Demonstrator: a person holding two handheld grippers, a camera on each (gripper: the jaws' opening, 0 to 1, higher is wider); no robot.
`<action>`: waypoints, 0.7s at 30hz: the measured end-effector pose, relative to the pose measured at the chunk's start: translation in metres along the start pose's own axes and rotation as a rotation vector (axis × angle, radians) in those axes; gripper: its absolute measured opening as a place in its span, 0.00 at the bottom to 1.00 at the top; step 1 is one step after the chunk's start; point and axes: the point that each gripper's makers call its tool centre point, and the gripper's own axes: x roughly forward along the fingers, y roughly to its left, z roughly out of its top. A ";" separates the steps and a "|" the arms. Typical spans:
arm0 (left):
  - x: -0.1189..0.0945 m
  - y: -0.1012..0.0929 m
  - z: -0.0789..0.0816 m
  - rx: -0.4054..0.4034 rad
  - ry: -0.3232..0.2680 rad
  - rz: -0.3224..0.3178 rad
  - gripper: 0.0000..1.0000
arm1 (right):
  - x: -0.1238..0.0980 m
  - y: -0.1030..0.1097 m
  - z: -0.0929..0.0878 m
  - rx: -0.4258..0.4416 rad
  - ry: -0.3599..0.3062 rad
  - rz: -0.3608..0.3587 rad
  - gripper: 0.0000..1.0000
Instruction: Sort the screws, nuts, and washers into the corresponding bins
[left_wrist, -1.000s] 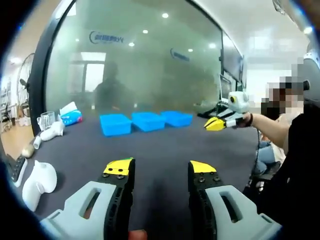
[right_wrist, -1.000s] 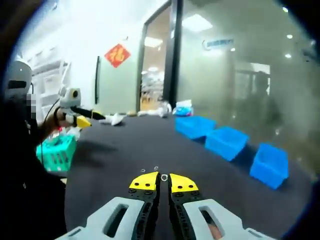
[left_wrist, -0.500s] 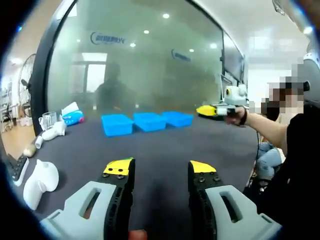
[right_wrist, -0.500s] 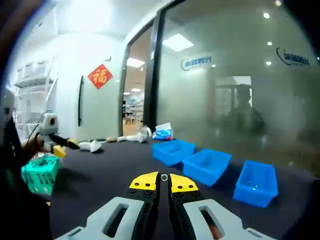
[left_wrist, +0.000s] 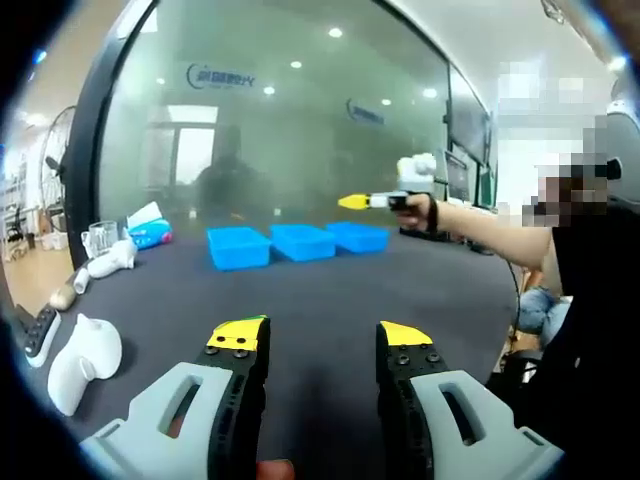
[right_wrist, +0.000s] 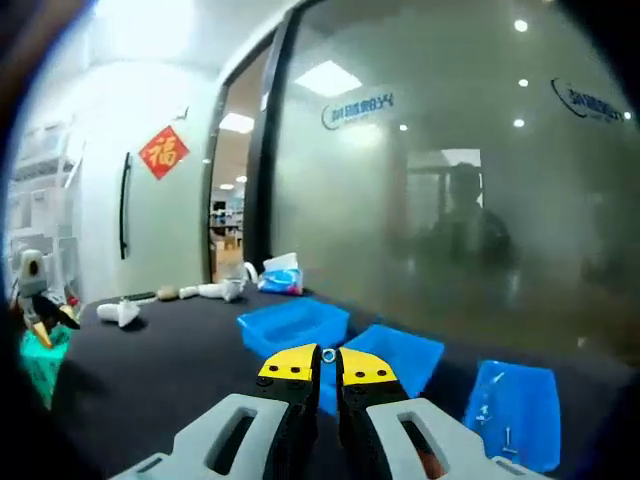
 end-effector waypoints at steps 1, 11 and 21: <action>0.000 0.000 0.000 -0.001 0.000 0.000 0.42 | 0.006 -0.002 0.000 -0.007 0.009 -0.002 0.04; -0.004 0.004 0.000 0.003 0.001 0.016 0.42 | 0.053 -0.014 -0.011 -0.057 0.096 -0.031 0.04; -0.008 0.006 0.001 0.001 0.002 0.029 0.42 | 0.073 -0.026 -0.027 -0.028 0.145 -0.068 0.04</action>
